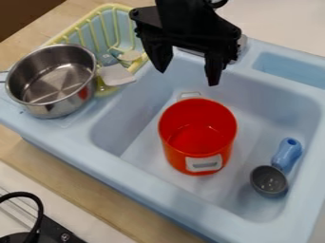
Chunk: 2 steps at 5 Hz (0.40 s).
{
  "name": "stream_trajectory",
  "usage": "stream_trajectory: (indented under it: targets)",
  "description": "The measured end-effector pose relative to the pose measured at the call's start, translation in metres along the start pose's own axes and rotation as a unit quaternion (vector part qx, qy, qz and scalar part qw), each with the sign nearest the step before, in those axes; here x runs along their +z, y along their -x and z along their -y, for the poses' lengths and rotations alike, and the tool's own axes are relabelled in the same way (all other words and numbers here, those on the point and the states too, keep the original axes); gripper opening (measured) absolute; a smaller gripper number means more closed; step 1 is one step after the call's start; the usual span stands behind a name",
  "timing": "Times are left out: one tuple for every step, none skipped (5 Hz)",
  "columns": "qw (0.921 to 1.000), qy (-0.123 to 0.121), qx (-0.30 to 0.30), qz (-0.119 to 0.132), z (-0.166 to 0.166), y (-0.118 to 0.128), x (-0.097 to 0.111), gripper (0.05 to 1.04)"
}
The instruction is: Move the orange pot into the silver pot
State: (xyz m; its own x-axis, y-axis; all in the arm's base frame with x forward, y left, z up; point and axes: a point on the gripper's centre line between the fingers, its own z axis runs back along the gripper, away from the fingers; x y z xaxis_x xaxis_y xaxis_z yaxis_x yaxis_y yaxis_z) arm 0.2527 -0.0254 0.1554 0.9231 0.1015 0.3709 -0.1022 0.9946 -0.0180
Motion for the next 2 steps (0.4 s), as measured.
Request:
stream_trajectory:
  targets:
    - [0.9999,-0.002,0.000,-0.011,-0.0006,0.0045,-0.0040,0.998]
    - [0.9998,-0.003,0.003,-0.020,-0.0001,0.0061,-0.0078,0.998]
